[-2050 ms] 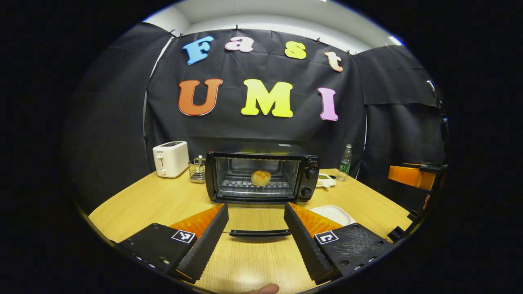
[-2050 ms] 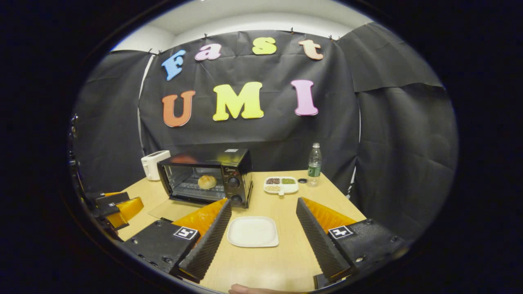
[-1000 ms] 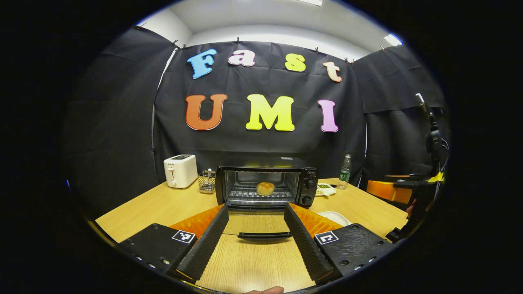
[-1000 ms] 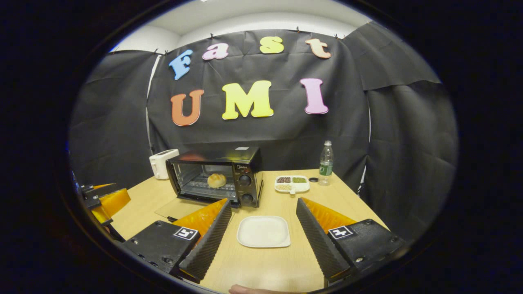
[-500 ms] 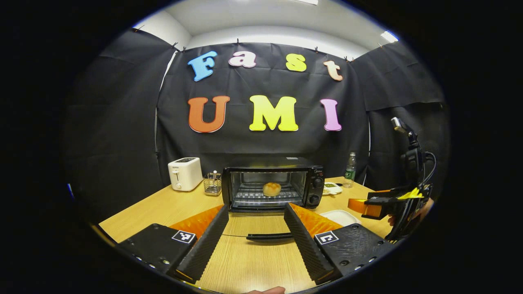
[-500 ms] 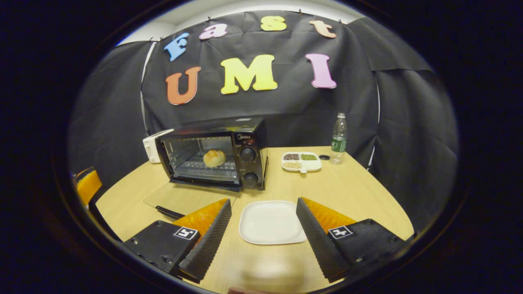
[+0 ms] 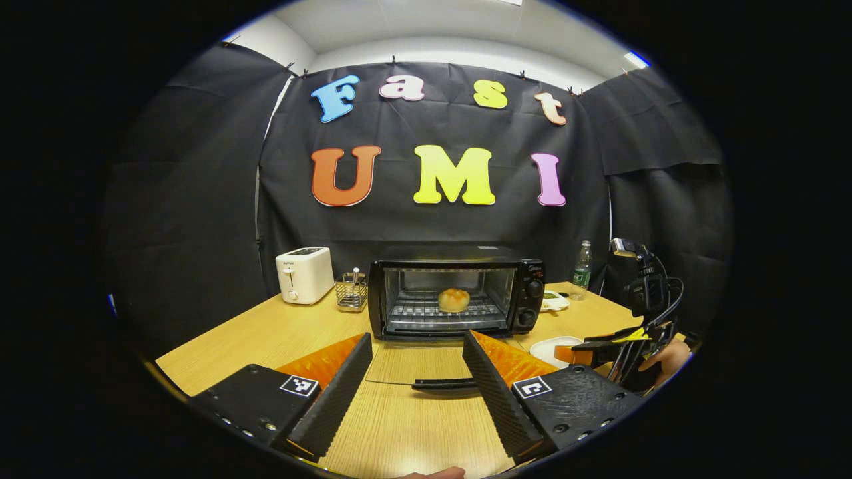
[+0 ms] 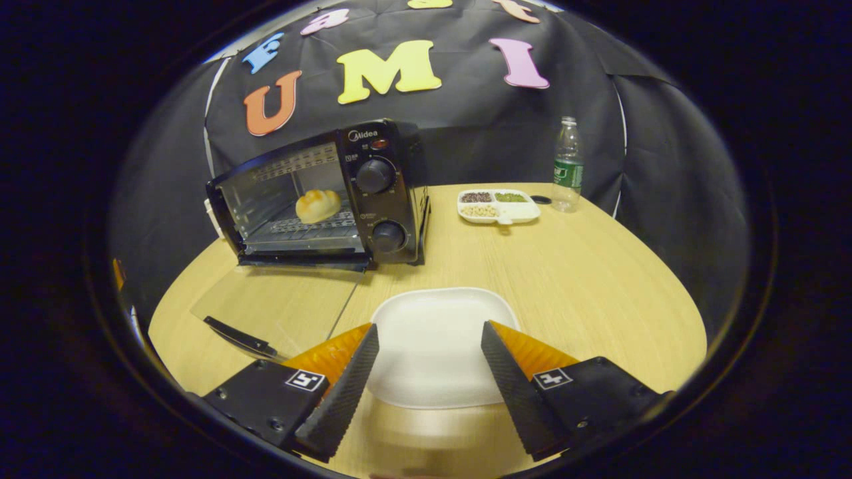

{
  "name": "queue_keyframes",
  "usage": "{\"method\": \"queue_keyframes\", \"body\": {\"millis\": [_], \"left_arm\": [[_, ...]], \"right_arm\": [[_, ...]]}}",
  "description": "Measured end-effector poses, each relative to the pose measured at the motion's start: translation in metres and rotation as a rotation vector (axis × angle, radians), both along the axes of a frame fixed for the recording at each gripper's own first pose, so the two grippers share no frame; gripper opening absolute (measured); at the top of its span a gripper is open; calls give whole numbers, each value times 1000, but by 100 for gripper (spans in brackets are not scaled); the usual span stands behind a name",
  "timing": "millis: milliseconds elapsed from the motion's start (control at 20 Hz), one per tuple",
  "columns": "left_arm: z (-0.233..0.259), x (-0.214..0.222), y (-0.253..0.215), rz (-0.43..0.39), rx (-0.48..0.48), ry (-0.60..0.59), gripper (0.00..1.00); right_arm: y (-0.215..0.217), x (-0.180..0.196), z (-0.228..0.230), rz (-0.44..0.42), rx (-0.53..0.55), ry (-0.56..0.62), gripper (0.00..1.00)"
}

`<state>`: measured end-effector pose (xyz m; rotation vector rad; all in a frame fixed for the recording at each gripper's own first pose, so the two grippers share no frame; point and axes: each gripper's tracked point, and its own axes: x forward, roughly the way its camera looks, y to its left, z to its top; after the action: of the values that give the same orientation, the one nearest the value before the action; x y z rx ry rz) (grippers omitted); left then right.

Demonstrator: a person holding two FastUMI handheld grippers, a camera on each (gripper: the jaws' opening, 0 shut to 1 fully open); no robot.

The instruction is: Open the electric oven with the left hand, put the food in, and close the electric oven.

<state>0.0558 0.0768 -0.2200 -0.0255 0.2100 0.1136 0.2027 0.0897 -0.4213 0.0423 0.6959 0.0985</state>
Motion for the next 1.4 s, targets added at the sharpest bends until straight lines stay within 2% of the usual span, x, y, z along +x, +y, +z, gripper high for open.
{"method": "queue_keyframes", "body": {"millis": [100, 650, 1150, 1400], "left_arm": [[-7, 4, 1, 2, -4, 15, 90], [-30, 8, -9, -20, -10, 53, 90], [-28, 2, -9, -28, -18, 59, 90], [-25, -1, -5, -21, -25, 52, 90]], "right_arm": [[0, 4, -6, -2, 8, 11, 88], [-2, 2, -17, -7, 4, 47, 87], [5, -2, 7, 6, -15, 4, 87], [26, 1, 27, 46, -9, -48, 87]]}}
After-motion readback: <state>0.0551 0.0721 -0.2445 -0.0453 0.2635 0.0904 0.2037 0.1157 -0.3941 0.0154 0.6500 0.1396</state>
